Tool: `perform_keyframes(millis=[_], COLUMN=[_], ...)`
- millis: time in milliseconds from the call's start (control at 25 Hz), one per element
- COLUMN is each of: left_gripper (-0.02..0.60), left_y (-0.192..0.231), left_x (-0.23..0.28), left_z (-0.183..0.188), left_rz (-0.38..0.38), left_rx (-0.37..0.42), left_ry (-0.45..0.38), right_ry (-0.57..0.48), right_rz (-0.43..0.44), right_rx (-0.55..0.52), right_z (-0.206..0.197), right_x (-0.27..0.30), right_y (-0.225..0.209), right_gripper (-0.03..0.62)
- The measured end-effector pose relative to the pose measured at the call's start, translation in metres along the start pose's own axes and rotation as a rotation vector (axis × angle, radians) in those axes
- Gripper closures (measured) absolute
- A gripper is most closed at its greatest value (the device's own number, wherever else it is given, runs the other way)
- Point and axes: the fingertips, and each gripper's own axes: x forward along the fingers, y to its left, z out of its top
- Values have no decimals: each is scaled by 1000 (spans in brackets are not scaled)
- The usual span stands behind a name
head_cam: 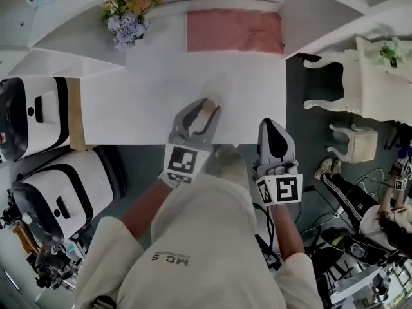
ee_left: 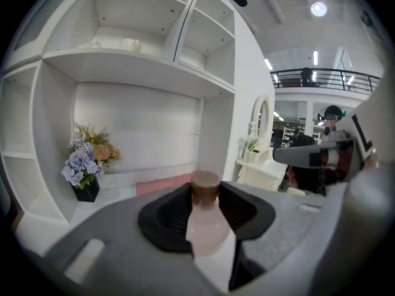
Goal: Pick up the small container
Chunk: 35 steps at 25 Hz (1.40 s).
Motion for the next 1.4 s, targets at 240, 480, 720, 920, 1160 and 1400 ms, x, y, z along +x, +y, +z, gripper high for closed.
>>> perform_keyframes(millis=[240, 480, 720, 920, 1160, 1400], left_gripper=[445, 445, 445, 445, 445, 443], left_y=[-11, -18, -25, -26, -24, -24], left_x=[-33, -59, -74, -78, -78, -77], left_z=[11, 15, 26, 26, 27, 27], left_rz=[-26, -37, -39, -34, -25, -21], left_rx=[-10, -34, -21, -23, -37, -42], left_ry=[5, -2, -38, -38, -25, -25], right_ry=[-8, -23, -24, -18, -6, 3], right_rz=[-31, -54, -52, -66, -66, -56], right_rx=[-11, -34, -58, -65, -100, -90], right_z=[21, 36, 36, 31, 28, 26], right_x=[-23, -37, -45, -48, -45, -46], right_y=[14, 20, 23, 22, 26, 26], right_gripper=[595, 594, 595, 595, 594, 594])
